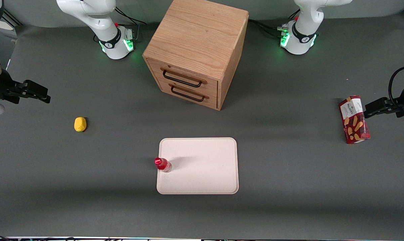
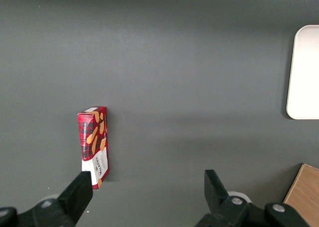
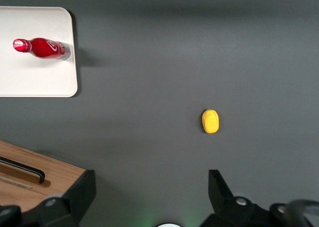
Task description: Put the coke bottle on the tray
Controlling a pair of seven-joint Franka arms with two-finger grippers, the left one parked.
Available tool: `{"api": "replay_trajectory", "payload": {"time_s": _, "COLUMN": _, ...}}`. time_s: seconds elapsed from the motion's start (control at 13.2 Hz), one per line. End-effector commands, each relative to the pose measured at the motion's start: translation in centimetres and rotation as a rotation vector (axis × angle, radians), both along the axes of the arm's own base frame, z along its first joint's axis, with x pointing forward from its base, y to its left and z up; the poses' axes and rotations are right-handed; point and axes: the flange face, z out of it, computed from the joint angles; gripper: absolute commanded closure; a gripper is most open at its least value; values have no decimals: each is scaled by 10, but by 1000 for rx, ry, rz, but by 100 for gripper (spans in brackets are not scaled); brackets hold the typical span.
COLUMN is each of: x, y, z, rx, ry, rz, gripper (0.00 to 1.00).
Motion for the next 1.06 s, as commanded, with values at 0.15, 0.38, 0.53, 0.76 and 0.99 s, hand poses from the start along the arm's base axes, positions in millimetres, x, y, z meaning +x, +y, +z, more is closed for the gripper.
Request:
{"api": "replay_trajectory", "payload": {"time_s": 0.15, "x": -2, "y": -10, "z": -2, "rx": -1, "ry": -26, "rz": 37, "gripper": 0}}
{"api": "replay_trajectory", "payload": {"time_s": 0.38, "x": -10, "y": -17, "z": -1, "rx": -4, "ry": -74, "rz": 72, "gripper": 0}}
{"api": "replay_trajectory", "payload": {"time_s": 0.53, "x": -12, "y": -19, "z": 0, "rx": -5, "ry": -98, "rz": 65, "gripper": 0}}
{"api": "replay_trajectory", "payload": {"time_s": 0.76, "x": -16, "y": -42, "z": -5, "rx": 42, "ry": -119, "rz": 16, "gripper": 0}}
{"api": "replay_trajectory", "payload": {"time_s": 0.99, "x": -16, "y": -46, "z": -4, "rx": 66, "ry": -120, "rz": 5, "gripper": 0}}
